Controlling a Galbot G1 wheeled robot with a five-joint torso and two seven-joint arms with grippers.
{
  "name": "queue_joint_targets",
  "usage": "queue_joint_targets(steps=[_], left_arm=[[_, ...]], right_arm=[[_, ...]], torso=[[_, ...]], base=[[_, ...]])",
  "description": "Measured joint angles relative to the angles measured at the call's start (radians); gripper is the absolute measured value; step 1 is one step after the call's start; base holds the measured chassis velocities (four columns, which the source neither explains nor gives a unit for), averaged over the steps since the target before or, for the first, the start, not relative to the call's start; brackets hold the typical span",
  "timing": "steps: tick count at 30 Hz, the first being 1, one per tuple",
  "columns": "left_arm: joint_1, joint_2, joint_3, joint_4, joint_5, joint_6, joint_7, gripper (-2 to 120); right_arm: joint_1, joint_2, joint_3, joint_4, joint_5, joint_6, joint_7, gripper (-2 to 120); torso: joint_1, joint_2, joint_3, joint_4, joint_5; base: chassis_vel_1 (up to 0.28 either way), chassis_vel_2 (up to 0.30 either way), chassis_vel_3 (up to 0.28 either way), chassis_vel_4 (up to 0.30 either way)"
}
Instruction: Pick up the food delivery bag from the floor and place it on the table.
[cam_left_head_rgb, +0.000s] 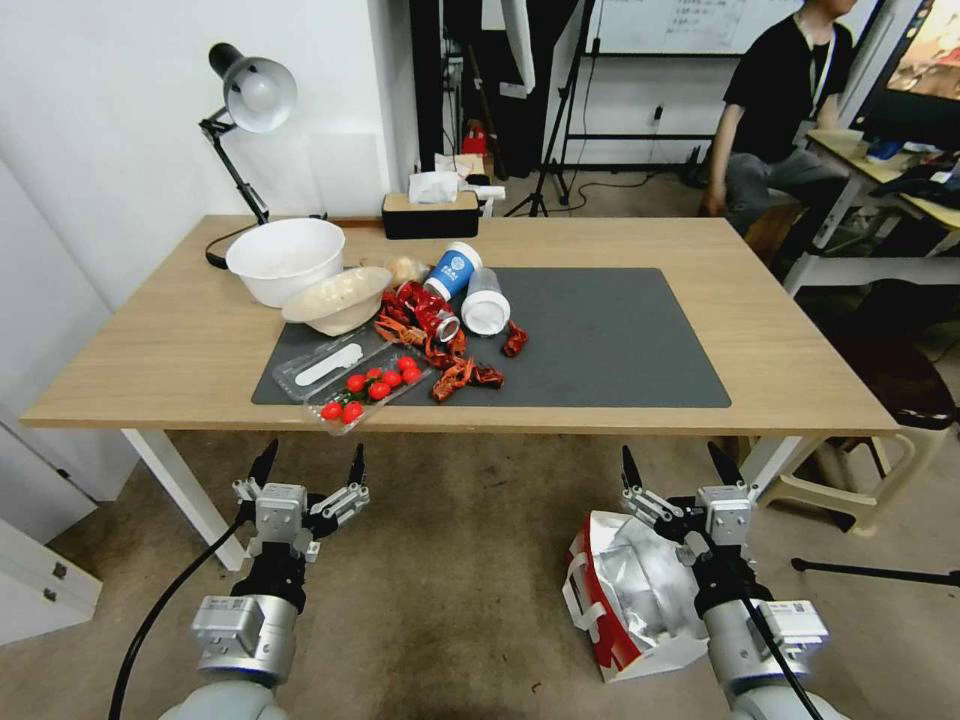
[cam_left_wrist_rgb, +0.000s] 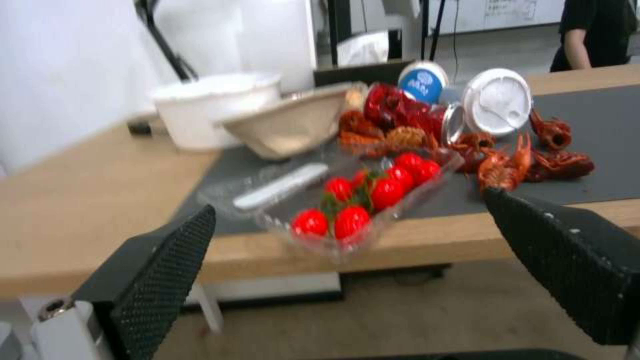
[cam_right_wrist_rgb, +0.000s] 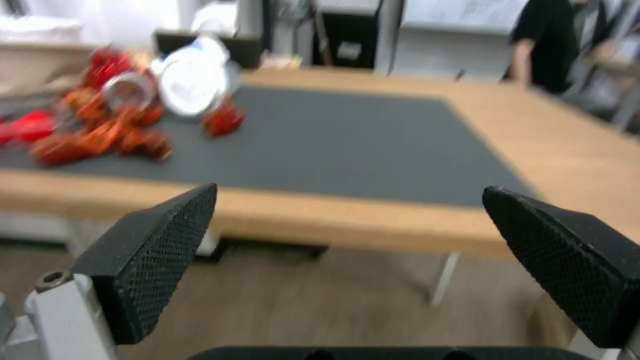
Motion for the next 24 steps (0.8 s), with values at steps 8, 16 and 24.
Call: queue_joint_targets(steps=[8,16,24], left_arm=[[-0.002,0.027,0.004,-0.08,-0.251,0.261,-0.038,100],[0.016,0.042,0.023,-0.124,-0.392,0.327,-0.096,100],[0.024,0.044,0.022,-0.128,-0.437,0.299,-0.13,100]], right_arm=[[-0.062,0.085,0.05,0.107,-0.013,-0.16,-0.185,100],[-0.064,0.085,0.051,0.111,-0.005,-0.144,-0.181,100],[-0.062,0.084,0.05,0.111,-0.003,-0.139,-0.176,100]], torso=[[0.0,0.0,0.0,-0.0001,-0.0003],[0.0,0.0,0.0,-0.0001,0.0],[0.0,0.0,0.0,-0.0002,0.0]], base=[[0.0,0.0,0.0,0.0],[0.0,0.0,0.0,0.0],[0.0,0.0,0.0,0.0]])
